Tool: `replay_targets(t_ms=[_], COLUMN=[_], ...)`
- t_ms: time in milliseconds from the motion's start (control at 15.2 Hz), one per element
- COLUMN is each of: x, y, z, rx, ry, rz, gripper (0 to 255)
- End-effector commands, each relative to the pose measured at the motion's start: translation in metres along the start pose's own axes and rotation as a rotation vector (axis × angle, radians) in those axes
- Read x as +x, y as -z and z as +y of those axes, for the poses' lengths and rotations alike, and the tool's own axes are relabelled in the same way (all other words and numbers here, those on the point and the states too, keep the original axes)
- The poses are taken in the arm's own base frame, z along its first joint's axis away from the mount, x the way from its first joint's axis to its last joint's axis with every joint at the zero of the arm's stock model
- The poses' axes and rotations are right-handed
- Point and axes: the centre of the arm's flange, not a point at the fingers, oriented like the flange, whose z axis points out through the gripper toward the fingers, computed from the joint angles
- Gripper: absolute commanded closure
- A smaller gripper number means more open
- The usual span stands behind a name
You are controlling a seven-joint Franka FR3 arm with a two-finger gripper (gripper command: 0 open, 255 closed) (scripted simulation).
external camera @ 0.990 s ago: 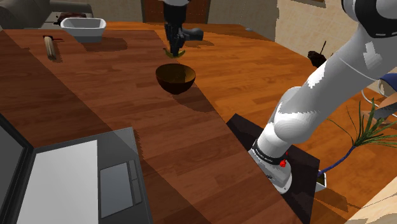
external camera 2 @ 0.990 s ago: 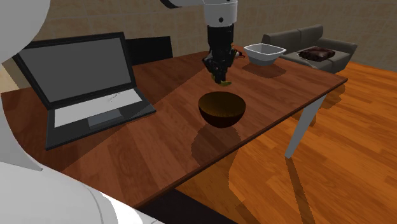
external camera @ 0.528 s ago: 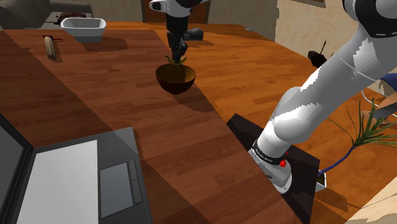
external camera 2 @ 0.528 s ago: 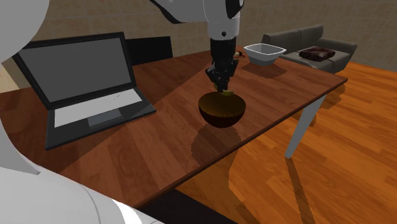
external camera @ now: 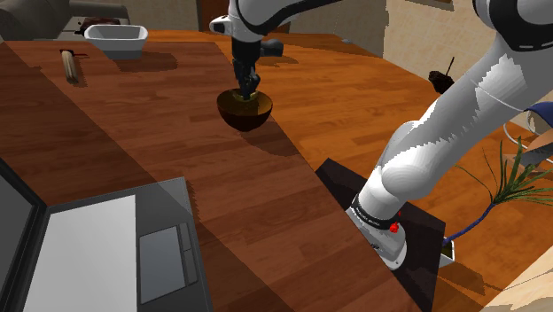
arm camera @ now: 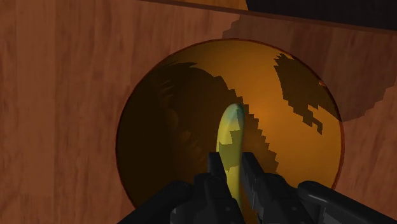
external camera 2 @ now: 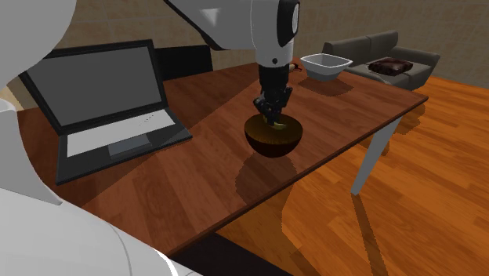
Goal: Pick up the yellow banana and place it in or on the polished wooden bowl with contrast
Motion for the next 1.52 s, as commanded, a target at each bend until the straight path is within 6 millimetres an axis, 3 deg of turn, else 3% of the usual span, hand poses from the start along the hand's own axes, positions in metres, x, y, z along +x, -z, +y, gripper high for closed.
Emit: replay_targets(t_ms=[0,330,396,726,990,1452], x=[0.000,0.000,0.000,0.000,0.000,0.000], y=[-0.001,-0.001,-0.001,-0.001,0.049,0.049], z=[0.000,0.000,0.000,0.000,0.000,0.000], rx=[-0.001,-0.001,-0.001,-0.001,-0.001,-0.001], ry=[0.000,0.000,0.000,0.000,0.000,0.000], rz=[0.000,0.000,0.000,0.000,0.000,0.000], gripper=[255,255,0,0,0,0])
